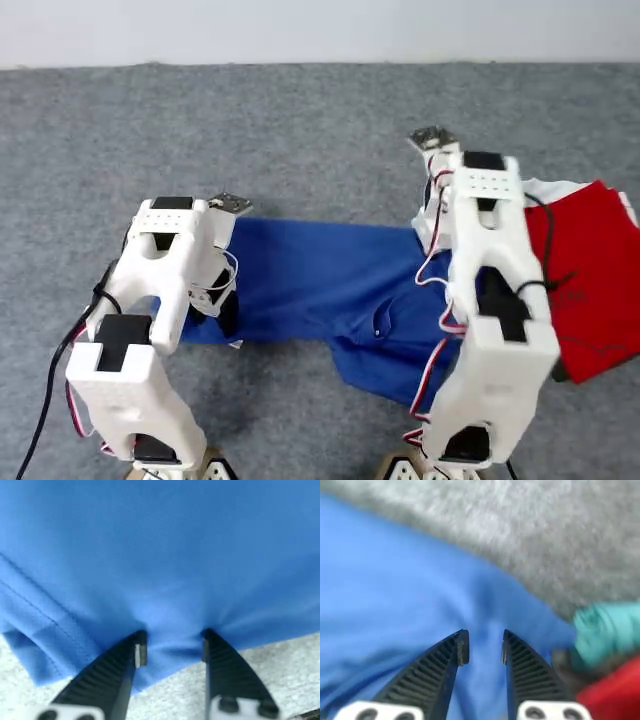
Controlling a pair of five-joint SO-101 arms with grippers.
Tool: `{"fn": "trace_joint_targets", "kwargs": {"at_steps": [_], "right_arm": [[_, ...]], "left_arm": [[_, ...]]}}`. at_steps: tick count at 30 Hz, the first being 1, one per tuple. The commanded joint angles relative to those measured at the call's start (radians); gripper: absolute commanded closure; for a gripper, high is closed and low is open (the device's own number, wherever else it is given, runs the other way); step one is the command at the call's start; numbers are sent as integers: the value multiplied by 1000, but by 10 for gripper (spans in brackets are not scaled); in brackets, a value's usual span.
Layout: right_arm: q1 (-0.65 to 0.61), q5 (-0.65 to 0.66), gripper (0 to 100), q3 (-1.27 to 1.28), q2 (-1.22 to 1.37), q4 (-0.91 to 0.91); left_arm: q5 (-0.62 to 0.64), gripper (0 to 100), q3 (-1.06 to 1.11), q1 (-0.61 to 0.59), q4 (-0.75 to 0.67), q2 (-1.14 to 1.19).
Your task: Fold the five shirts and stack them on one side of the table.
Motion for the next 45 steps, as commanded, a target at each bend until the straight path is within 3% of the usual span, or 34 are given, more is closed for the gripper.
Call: {"fn": "trace_joint_targets", "kwargs": {"at_steps": [1,8,17,21,31,38,45], "right_arm": [[-38,52,876,-31,-173,180],[-101,155,876,307,-309,277],[-208,144,876,738,-526,41],[-240,115,876,747,-536,12],[-464,15,876,747,-535,-140],[-472,-5,876,767,-513,-323],[-473,-9,876,767,-334,-372]], "left_arm": [[-18,812,-1,-9,-6,-32],[-9,812,5,-8,-51,-23],[-8,812,4,-2,-97,-23],[-8,812,4,-2,-95,-23],[-8,812,4,0,-97,-23],[-8,812,5,0,-97,-23],[-8,812,5,0,-98,-23]]}}
